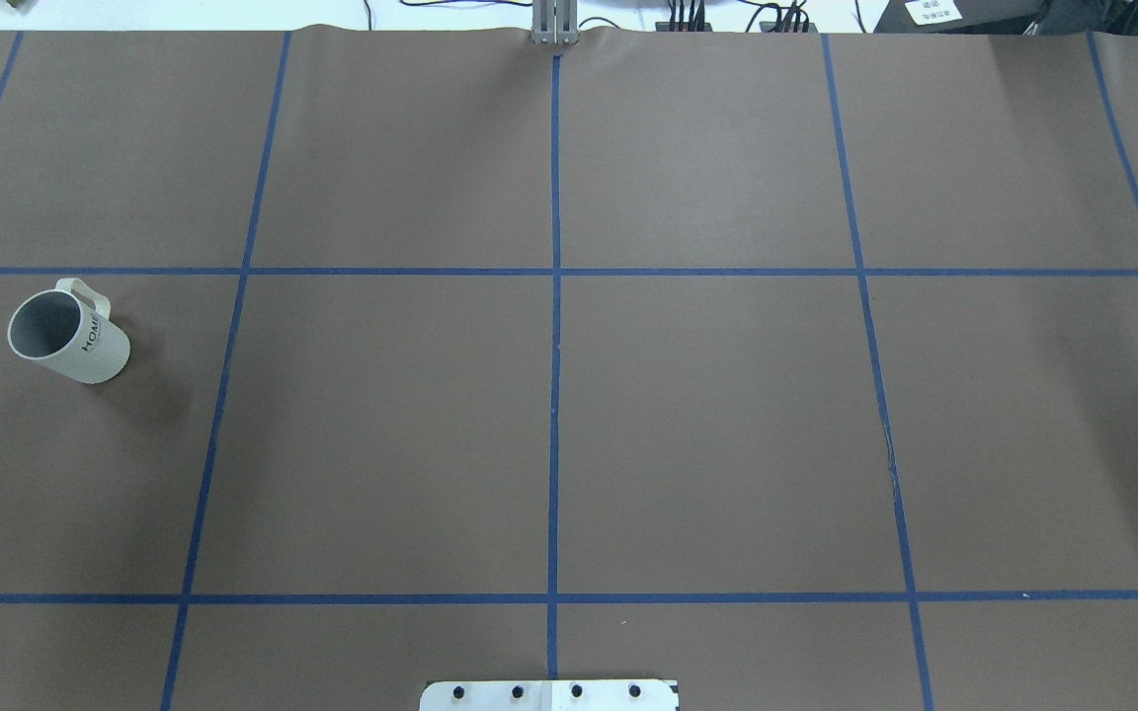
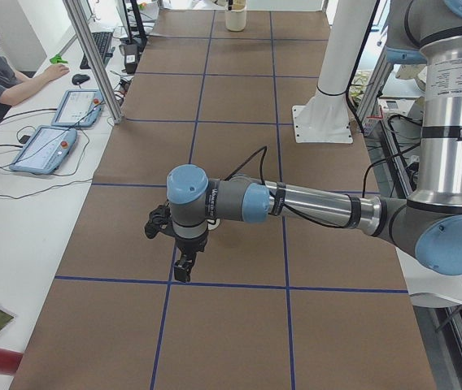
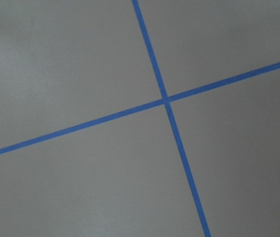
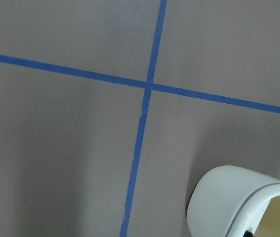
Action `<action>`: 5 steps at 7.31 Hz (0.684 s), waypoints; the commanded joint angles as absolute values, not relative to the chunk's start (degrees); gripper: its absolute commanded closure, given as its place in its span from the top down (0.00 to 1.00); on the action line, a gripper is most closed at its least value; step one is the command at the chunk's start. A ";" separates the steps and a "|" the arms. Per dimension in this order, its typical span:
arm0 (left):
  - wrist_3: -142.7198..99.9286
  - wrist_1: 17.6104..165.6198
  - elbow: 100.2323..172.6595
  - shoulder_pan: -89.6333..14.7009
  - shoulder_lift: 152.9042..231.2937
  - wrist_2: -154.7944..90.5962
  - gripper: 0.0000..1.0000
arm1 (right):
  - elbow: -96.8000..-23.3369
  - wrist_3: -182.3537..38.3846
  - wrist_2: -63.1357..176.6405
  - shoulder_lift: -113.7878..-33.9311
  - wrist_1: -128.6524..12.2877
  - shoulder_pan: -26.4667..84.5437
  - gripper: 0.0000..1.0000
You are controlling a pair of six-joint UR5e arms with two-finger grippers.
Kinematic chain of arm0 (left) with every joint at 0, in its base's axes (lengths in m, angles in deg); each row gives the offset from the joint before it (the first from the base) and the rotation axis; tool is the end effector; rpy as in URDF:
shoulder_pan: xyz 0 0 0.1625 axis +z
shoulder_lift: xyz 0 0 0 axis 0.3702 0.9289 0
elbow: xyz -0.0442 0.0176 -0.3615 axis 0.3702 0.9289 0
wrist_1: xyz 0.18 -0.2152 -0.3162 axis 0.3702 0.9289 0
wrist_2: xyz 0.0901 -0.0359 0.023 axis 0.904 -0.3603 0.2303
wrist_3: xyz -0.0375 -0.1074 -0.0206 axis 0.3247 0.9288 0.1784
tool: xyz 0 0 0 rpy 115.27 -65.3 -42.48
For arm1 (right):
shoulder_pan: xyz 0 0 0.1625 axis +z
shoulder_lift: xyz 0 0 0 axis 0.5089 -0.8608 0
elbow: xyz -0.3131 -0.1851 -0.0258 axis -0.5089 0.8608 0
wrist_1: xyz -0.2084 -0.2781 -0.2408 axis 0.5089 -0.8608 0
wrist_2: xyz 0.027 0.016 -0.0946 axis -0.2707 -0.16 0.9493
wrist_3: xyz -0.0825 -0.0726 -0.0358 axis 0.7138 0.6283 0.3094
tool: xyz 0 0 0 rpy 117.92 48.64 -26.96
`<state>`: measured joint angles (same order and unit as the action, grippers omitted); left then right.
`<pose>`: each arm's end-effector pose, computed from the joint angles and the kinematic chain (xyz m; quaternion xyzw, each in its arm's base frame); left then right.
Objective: Left arm hands cup to right arm to dump lemon
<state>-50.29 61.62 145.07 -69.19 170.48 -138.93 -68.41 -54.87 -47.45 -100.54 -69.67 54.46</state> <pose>-0.0694 -0.4894 0.5578 0.0746 0.3214 0.1199 0.9364 0.0228 -0.4719 0.5716 0.0419 -0.3204 -0.0641 0.9442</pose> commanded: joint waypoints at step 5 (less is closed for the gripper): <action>-40.62 73.64 144.80 -69.24 165.75 -145.46 1.00 | -71.93 -55.31 -50.83 -100.47 -69.68 54.14 1.00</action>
<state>-41.56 68.52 145.39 -69.32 167.70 -143.54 -71.89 -55.29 -50.73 -100.48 -69.56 54.31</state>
